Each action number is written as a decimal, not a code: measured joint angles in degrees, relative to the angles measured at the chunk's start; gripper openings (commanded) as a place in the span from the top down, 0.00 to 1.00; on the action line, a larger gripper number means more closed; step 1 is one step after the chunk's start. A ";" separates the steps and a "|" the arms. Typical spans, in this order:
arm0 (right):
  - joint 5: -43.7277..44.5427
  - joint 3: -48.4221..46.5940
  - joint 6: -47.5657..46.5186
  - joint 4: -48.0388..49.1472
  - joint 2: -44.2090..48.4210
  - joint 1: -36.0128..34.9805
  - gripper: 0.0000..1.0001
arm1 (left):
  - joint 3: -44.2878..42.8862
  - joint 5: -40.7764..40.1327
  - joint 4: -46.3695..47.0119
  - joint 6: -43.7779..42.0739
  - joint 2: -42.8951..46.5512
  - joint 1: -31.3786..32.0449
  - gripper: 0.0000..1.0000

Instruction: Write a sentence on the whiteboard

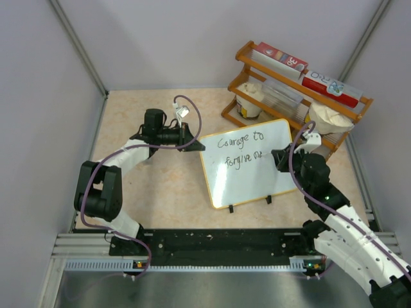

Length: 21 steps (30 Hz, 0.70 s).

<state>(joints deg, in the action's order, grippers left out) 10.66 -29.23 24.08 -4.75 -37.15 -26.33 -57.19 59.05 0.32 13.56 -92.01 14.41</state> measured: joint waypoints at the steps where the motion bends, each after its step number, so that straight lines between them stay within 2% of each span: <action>1: -0.02 0.00 0.00 0.02 0.17 0.00 1.00 | 0.00 0.00 0.02 0.00 0.00 0.00 1.00; 21: 0.96 -0.13 -2.01 0.94 0.42 1.44 1.00 | 0.00 0.02 0.07 0.00 0.00 0.02 1.00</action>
<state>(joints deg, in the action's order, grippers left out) 11.62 -29.36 22.06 -3.81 -36.73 -24.88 -57.19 59.07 0.38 13.56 -92.01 14.44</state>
